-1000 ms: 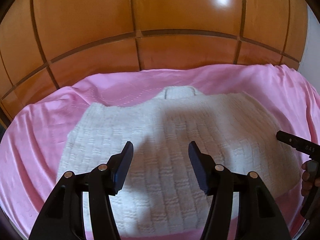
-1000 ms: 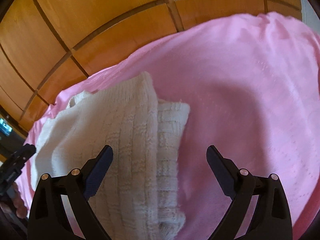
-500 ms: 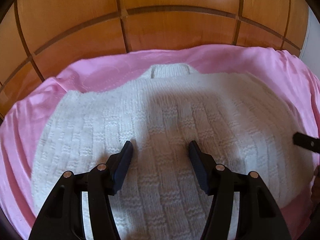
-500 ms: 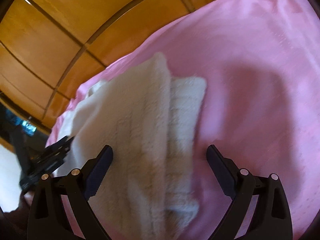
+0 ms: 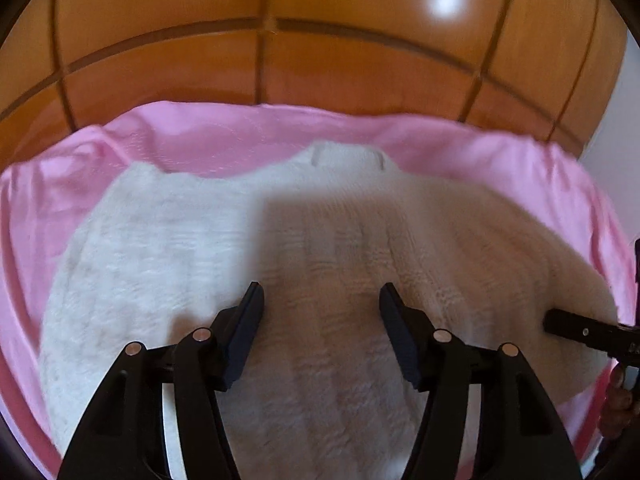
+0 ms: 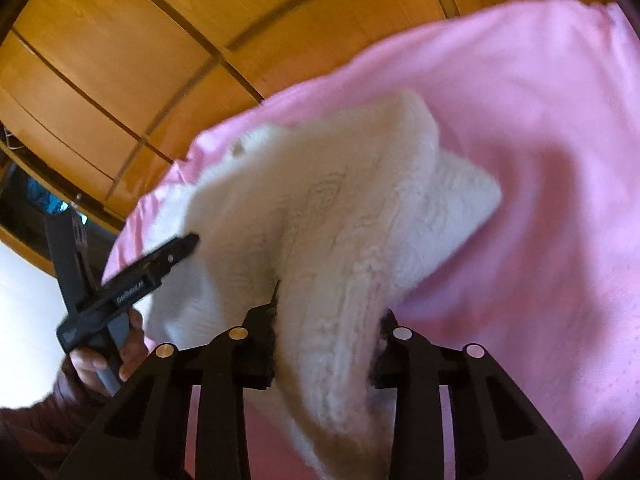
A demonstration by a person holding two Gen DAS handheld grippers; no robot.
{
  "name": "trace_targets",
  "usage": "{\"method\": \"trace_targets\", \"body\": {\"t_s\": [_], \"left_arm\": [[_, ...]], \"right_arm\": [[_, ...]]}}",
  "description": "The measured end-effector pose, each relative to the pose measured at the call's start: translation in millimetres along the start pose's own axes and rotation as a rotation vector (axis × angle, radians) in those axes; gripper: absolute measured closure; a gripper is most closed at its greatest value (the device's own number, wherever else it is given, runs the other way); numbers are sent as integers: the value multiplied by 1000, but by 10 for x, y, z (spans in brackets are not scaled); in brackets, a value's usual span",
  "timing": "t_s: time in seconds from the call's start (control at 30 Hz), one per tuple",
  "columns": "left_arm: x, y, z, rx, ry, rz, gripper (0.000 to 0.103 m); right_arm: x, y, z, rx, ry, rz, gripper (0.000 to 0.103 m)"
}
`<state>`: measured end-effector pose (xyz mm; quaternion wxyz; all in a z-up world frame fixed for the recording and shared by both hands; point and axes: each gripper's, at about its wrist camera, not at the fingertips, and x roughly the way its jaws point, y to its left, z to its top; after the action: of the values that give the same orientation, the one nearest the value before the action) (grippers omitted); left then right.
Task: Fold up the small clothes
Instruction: 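Grasp the sweater side with the right tool and fold it over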
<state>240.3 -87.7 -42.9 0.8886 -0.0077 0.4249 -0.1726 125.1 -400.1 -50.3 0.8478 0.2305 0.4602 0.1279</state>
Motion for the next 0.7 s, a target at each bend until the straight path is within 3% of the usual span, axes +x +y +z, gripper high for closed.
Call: {"method": "trace_targets", "body": {"t_s": [0.17, 0.37, 0.53, 0.7], "left_arm": [[-328, 608, -193, -143, -2, -35, 52], [-624, 1425, -545, -351, -7, -91, 57], [-675, 1783, -673, -411, -9, -114, 58], [-815, 1969, -731, -476, -50, -111, 58]], "right_arm": [[-180, 584, 190, -82, -54, 39, 74], [-29, 1468, 385, -219, -44, 77, 75], [467, 2350, 425, -347, 21, 79, 76], [1235, 2960, 165, -453, 156, 38, 76]]}}
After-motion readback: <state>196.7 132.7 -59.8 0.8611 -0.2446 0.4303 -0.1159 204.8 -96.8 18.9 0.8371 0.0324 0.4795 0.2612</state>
